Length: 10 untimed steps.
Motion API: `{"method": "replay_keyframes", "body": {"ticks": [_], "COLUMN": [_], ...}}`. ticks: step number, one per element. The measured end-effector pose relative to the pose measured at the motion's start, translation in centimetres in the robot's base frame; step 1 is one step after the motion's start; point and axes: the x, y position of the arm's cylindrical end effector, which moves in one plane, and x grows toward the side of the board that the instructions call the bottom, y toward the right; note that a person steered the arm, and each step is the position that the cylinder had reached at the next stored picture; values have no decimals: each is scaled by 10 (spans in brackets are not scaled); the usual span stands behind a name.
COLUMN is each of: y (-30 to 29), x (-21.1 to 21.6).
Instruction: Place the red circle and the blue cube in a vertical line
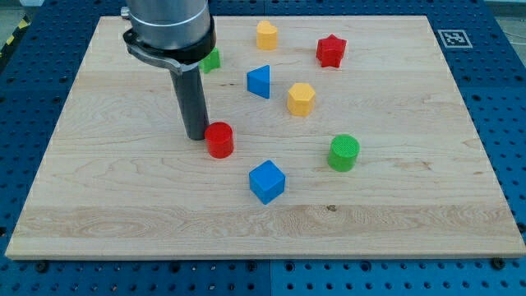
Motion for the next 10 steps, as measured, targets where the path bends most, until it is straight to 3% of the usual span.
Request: {"method": "replay_keyframes", "body": {"ticks": [6, 8, 10], "y": [71, 55, 34], "x": [97, 108, 89]}}
